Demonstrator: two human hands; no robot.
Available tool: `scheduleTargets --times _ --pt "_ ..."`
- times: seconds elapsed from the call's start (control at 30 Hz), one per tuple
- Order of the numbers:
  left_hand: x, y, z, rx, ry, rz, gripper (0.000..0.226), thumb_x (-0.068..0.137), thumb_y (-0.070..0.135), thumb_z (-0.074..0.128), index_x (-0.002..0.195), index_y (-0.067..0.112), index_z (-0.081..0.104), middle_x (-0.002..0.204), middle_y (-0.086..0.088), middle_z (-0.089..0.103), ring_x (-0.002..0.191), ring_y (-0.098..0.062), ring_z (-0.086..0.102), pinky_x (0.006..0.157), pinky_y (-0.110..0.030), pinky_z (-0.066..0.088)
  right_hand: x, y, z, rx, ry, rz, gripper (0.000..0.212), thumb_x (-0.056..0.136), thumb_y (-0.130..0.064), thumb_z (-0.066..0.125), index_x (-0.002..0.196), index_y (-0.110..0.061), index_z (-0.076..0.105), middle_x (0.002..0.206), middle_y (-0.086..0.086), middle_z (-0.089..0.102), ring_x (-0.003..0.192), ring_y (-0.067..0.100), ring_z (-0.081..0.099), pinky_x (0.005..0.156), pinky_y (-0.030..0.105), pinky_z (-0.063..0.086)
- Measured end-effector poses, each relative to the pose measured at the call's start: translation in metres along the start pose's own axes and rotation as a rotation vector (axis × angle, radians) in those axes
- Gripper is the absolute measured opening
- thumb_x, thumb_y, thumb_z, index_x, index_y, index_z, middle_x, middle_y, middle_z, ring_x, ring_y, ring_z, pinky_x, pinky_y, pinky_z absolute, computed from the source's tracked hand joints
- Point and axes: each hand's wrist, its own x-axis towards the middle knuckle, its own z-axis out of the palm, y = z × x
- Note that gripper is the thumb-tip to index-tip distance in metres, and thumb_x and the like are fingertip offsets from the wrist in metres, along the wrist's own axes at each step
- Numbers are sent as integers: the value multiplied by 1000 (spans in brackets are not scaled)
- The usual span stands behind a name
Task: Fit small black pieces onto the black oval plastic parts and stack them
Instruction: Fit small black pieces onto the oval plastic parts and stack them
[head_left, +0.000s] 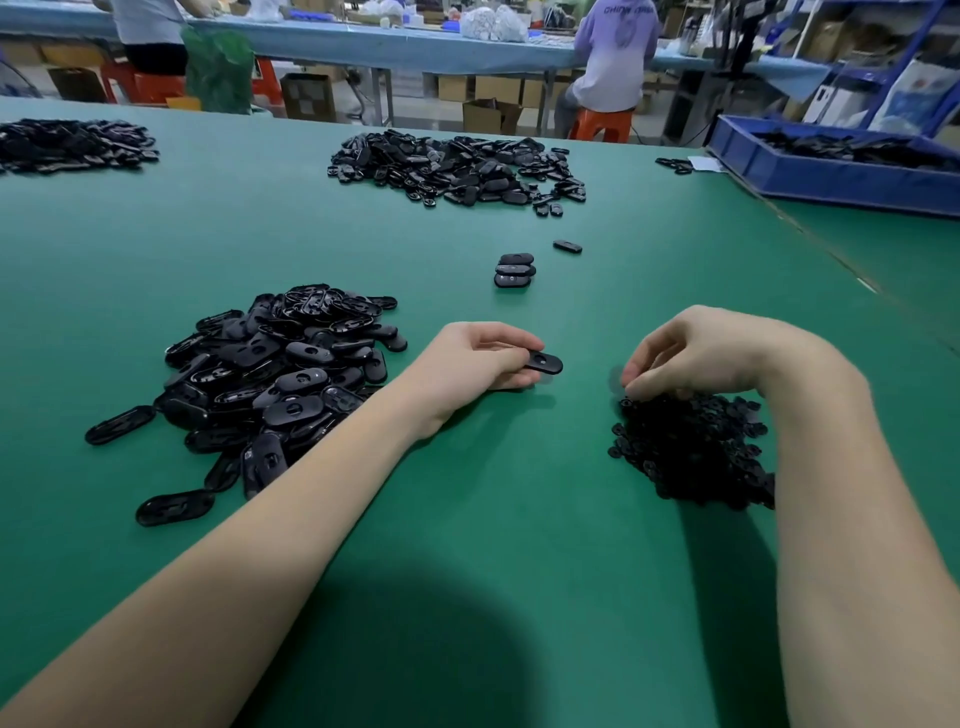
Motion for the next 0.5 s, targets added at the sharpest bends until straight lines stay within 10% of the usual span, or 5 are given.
scheduleTargets --times 0.17,0.5 --pt "1 1 0 -38 -14 -12 17 101 10 57 104 6 73 100 -10 75 88 -19 75 86 -19 58 1 -2 9 -5 10 38 7 74 -31 88 76 -31 81 88 -4 79 91 23 71 91 38 58" --pt "4 -1 -4 -81 -48 -4 17 102 13 57 104 7 73 100 -11 75 89 -18 75 84 -19 58 4 -5 13 -104 23 10 8 78 -36 82 72 -32 78 80 -12 74 81 12 67 76 29 54"
